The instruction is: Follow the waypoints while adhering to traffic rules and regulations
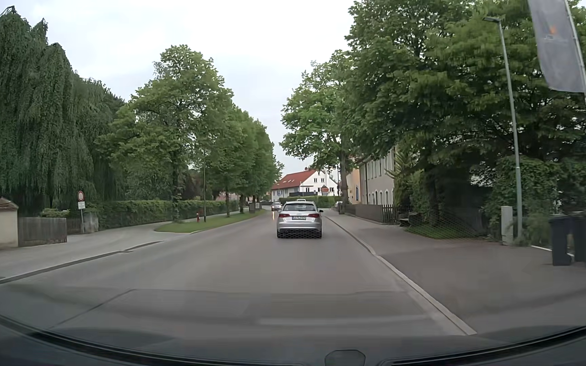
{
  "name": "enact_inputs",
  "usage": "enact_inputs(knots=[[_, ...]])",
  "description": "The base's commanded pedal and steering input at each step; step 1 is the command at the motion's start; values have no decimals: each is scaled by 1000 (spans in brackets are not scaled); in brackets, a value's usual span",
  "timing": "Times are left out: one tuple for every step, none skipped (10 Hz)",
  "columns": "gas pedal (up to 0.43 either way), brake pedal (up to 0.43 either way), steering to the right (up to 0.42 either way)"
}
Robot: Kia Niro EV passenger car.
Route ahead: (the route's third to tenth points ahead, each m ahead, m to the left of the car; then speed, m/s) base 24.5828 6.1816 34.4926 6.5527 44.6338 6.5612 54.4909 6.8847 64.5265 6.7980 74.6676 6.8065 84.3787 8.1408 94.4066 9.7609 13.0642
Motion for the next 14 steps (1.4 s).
enact_inputs(knots=[[79,0,-6],[79,0,-5],[67,0,-4],[59,0,-3],[47,0,-2],[28,0,-2],[28,0,-2],[8,0,-2],[0,0,-2],[0,0,-2],[0,0,-2],[0,0,-2],[0,0,-2],[0,0,-3]])
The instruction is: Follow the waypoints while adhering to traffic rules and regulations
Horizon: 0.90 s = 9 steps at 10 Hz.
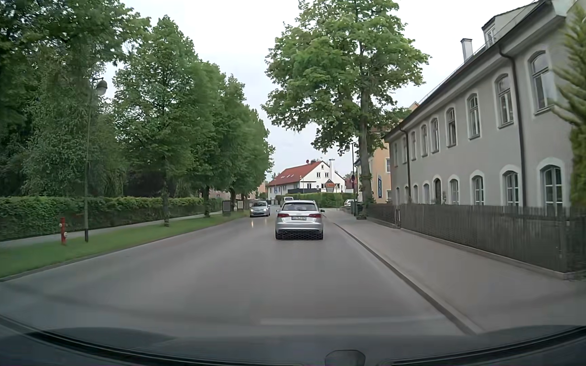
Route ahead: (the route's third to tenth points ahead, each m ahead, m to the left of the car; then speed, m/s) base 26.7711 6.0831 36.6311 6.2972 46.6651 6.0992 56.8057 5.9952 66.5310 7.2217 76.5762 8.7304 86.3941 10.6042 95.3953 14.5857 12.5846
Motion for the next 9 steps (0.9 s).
enact_inputs(knots=[[0,0,-4],[8,0,-5],[20,0,-6],[28,0,-6],[47,0,-6],[47,0,-6],[59,0,-6],[59,0,-6],[59,0,-6]])
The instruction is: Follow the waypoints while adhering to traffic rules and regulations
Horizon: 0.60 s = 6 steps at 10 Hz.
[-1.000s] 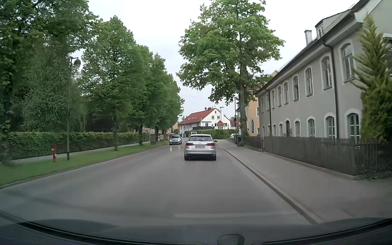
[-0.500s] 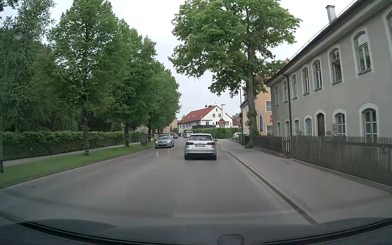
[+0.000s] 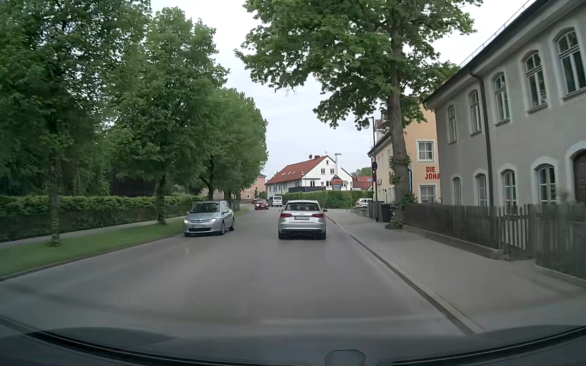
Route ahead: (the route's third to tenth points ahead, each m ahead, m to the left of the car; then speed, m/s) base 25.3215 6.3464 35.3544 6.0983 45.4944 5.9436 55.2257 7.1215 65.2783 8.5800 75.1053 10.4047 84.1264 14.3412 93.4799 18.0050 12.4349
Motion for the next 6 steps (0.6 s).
enact_inputs(knots=[[59,0,-6],[59,0,-6],[59,0,-6],[67,0,-6],[87,0,-6],[110,0,-6]])
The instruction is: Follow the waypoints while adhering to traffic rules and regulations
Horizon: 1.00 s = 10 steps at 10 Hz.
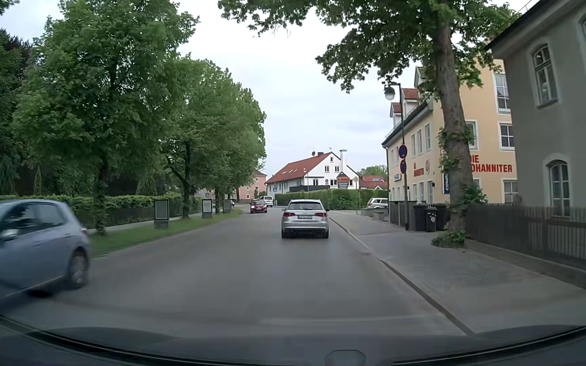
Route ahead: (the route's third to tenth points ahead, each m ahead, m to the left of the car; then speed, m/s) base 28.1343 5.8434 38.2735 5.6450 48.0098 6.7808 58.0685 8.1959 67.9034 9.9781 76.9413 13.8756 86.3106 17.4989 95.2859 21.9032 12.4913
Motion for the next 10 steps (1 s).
enact_inputs(knots=[[110,0,-5],[110,0,-4],[110,0,-3],[110,0,-3],[110,0,-2],[110,0,-3],[110,0,-2],[110,0,-2],[110,0,-2],[110,0,-3]])
